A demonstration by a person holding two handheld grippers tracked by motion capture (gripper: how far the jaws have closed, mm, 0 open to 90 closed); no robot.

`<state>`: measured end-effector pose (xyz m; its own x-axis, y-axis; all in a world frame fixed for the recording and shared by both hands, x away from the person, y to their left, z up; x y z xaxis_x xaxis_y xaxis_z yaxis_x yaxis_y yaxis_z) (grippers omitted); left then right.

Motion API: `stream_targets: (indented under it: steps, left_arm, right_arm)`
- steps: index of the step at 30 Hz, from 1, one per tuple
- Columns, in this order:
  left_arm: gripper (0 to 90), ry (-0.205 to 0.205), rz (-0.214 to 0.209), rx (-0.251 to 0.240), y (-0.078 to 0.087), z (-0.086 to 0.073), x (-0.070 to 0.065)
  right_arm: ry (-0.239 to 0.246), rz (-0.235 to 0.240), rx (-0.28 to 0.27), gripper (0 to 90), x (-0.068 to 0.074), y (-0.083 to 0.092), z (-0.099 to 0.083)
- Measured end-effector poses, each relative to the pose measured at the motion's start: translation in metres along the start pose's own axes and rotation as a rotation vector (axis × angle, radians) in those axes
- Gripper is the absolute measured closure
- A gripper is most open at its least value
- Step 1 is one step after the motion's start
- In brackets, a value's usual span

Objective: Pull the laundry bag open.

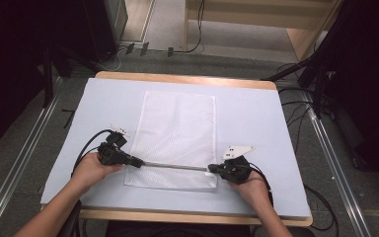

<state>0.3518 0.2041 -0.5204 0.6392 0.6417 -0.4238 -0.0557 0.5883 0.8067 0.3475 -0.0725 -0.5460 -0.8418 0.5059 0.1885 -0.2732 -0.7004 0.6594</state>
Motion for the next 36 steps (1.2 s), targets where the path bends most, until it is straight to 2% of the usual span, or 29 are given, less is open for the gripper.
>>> stream_targets:
  steps: [14, 16, 18, 23, 30, 33, 36]
  left_arm:
    - [88.1, 0.042, 0.010, -0.021, 0.025, -0.022, 0.021]
    - [88.1, 0.056, 0.027, -0.027, 0.028, -0.025, 0.025]
    - [88.1, 0.069, 0.010, -0.027, 0.031, -0.029, 0.028]
    - [88.2, 0.053, 0.023, -0.023, 0.031, -0.032, 0.028]
    - [87.9, 0.073, 0.008, -0.037, 0.030, -0.032, 0.027]
    - [87.4, 0.063, 0.004, -0.039, 0.030, -0.032, 0.027]
    - [86.6, 0.037, 0.007, -0.036, 0.028, -0.033, 0.025]
  right_arm:
    - [-0.013, 0.014, 0.006, 90.0, -0.001, 0.000, 0.000]
    - [-0.013, 0.014, 0.006, 90.0, -0.001, 0.000, 0.000]
    - [-0.013, 0.015, 0.006, 90.0, -0.001, 0.000, 0.000]
    - [-0.015, 0.018, 0.005, 90.0, 0.000, 0.000, 0.000]
    - [-0.016, 0.023, 0.002, 90.0, -0.001, -0.001, 0.001]
    - [-0.015, 0.028, 0.007, 90.0, -0.001, 0.000, 0.001]
    - [-0.013, 0.029, 0.018, 89.4, 0.000, 0.000, 0.002]
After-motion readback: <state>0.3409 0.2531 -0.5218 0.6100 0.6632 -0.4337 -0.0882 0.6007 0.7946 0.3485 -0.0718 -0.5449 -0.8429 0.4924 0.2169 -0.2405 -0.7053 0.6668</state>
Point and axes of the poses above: each handheld gripper's, and its own axes: y roughly backward along the jaws, z roughly out of its top, x roughly to its left, the point moved 10 cm from there along -y, roughly forward along the jaws, and after that the axes turned 3 degrees about z, right-handed, at the moved point
